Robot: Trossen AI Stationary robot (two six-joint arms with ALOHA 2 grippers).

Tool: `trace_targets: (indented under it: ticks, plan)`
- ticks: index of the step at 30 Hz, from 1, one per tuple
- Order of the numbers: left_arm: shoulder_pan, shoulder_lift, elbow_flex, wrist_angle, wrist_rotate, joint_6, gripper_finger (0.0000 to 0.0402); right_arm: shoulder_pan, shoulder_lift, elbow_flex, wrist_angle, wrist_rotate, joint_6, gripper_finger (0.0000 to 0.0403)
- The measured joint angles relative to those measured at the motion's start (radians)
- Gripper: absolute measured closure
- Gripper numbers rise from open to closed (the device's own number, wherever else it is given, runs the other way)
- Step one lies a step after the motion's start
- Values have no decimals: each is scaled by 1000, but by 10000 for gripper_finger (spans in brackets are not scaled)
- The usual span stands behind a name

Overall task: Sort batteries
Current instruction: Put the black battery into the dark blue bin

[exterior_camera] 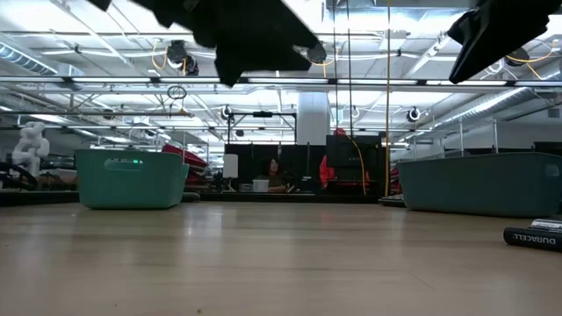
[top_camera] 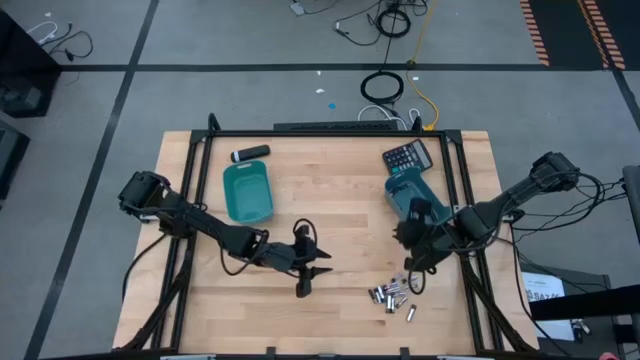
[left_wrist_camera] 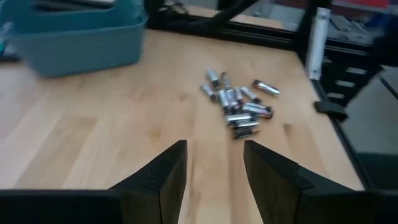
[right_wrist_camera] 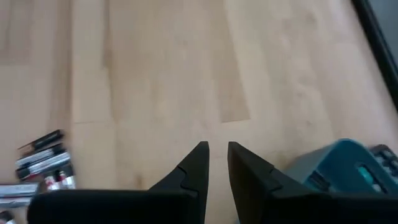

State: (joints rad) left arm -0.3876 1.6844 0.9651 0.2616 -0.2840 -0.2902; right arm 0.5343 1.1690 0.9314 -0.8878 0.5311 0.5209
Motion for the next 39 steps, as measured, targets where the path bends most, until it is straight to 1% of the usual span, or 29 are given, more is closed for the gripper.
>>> trace_targets:
  ticks: [4,8,11,15,17,19,21,23,25,29,35,39]
  plan:
    - [-14,6,73,-84,47,82,233,23,0,0,-1,-14,13,353]
    - [-14,36,162,-187,49,142,233,50,16,0,10,-14,21,353]
    - [-8,72,224,-255,49,170,233,65,58,0,16,-20,36,353]
    - [7,124,291,-323,48,196,233,79,127,0,44,-100,40,353]
    - [10,138,307,-322,41,200,233,89,151,0,89,-144,40,353]
    - [8,140,306,-327,7,196,233,92,173,0,154,-179,39,353]
    - [6,140,306,-331,-60,193,233,96,200,0,208,-216,37,353]
    - [0,140,306,-336,-127,194,233,96,235,15,236,-244,33,353]
    - [-5,141,305,-338,-179,199,233,96,279,46,229,-253,32,353]
    - [-9,141,305,-368,-196,194,233,96,375,125,230,-313,31,353]
    - [-25,142,305,-385,-208,168,233,96,520,246,210,-403,100,353]
    - [-58,142,305,-385,-260,165,233,96,590,322,96,-407,160,353]
